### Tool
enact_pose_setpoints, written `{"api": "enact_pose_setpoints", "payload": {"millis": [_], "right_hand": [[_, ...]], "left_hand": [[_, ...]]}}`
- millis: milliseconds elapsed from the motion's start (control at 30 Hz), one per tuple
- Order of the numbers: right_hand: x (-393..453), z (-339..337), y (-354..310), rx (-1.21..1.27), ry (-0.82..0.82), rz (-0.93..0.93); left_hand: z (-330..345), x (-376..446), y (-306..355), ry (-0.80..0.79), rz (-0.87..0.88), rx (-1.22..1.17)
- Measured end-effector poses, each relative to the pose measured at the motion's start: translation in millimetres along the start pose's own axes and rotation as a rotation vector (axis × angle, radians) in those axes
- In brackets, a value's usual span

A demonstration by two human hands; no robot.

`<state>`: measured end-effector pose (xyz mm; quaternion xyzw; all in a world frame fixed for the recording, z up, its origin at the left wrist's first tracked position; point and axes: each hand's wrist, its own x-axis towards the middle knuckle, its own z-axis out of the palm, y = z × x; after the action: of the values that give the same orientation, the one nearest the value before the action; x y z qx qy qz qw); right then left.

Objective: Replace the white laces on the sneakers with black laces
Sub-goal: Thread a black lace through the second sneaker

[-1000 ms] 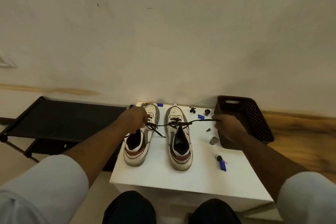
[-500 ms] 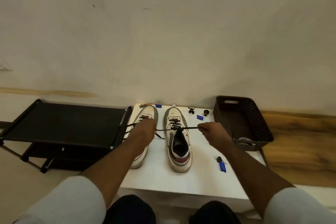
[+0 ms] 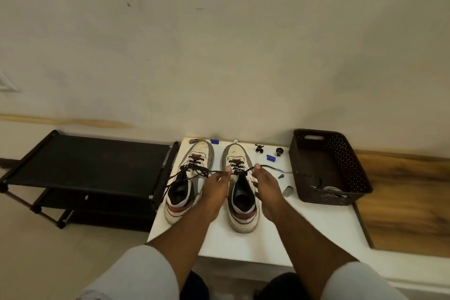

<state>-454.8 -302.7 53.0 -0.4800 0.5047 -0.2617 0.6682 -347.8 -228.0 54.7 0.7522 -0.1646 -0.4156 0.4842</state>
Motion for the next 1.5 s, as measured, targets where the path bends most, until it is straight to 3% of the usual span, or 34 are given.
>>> {"api": "enact_pose_setpoints", "payload": {"millis": [133, 267, 533, 800, 1033, 1500], "right_hand": [[-2, 19, -1, 0.296, 0.126, -0.037], [-17, 12, 22, 0.488, 0.151, 0.004], [-17, 24, 35, 0.612, 0.219, 0.096], [-5, 21, 39, 0.589, 0.216, 0.100], [7, 17, 55, 0.795, 0.232, 0.223], [23, 9, 23, 0.810, 0.393, 0.258]], "left_hand": [[19, 6, 1, 0.089, -0.014, -0.359], [24, 11, -20, 0.223, -0.081, -0.481], [25, 12, -25, 0.255, -0.120, -0.704], [25, 12, -30, 0.181, 0.014, -0.443], [22, 13, -28, 0.208, -0.094, -0.799], [3, 26, -20, 0.296, -0.223, -0.854]]}}
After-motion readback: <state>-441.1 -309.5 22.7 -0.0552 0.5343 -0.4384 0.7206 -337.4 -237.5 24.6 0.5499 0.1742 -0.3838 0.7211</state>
